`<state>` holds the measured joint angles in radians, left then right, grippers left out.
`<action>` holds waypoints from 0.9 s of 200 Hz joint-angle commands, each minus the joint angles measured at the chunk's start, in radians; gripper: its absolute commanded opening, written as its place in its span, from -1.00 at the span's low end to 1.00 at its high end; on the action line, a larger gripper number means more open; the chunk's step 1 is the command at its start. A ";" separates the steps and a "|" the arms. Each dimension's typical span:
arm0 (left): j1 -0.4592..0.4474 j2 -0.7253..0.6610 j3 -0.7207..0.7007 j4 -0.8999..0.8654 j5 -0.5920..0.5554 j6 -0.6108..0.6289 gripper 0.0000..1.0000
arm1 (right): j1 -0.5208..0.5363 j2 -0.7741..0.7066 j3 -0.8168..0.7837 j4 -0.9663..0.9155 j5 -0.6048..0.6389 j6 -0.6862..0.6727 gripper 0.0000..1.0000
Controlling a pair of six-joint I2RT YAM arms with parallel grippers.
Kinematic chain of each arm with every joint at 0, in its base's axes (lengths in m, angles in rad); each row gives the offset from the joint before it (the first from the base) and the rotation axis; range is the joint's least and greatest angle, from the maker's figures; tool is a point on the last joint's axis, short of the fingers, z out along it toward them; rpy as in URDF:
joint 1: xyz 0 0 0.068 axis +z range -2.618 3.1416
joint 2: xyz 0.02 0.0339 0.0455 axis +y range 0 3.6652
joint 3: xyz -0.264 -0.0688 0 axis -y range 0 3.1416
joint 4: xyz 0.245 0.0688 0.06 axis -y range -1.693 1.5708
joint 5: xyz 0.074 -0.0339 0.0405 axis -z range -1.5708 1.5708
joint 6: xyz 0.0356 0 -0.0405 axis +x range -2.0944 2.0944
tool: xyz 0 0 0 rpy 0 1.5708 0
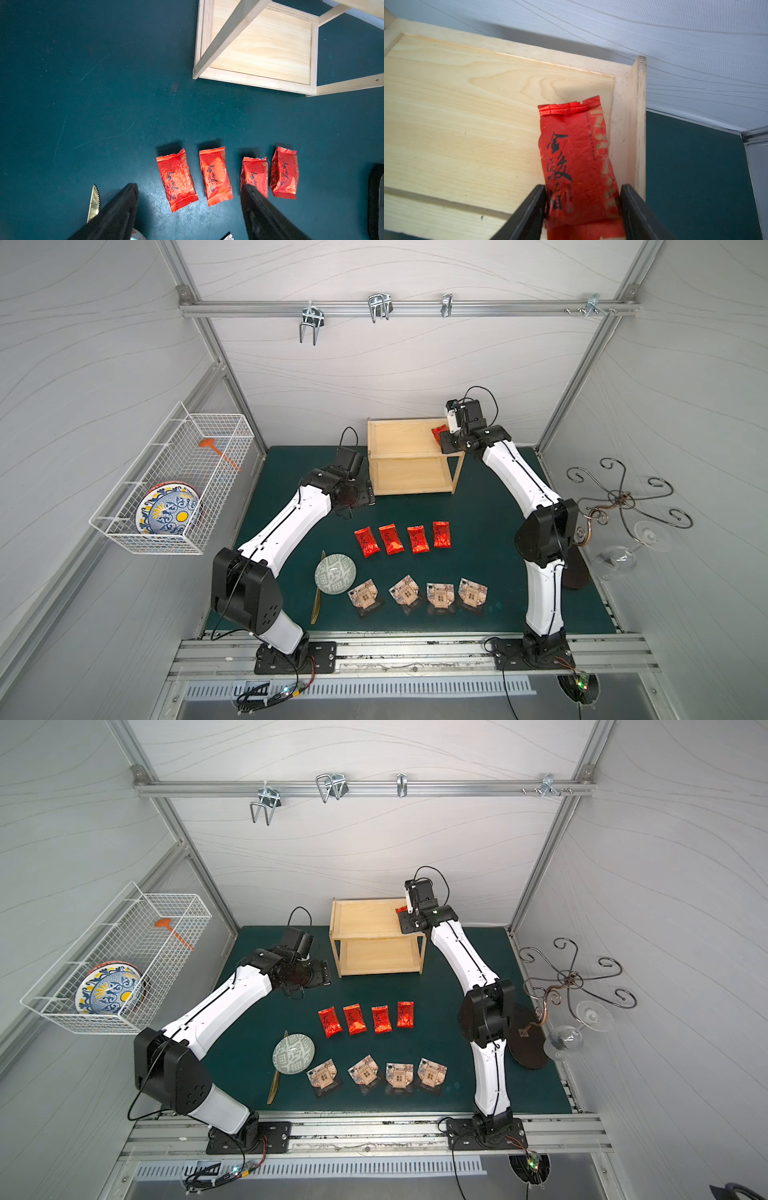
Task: Place the tea bags on the shelf by color
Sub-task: Place the tea bag on the shelf.
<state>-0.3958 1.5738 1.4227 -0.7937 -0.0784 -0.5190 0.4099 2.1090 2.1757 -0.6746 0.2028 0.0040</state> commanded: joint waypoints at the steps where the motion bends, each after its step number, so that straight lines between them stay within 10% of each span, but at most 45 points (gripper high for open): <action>1: -0.005 -0.021 -0.002 0.038 -0.003 0.017 0.65 | 0.004 -0.006 0.027 -0.005 0.019 0.009 0.28; 77: -0.004 -0.042 -0.021 0.041 0.002 0.019 0.65 | 0.032 0.070 0.123 0.028 0.115 -0.098 0.95; 180: -0.005 -0.049 -0.029 0.043 0.003 0.018 0.65 | 0.006 0.106 0.155 0.011 0.075 -0.053 0.86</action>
<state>-0.3958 1.5494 1.3952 -0.7845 -0.0746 -0.5102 0.4252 2.2372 2.3482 -0.6727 0.2867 -0.0708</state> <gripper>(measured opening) 0.826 0.939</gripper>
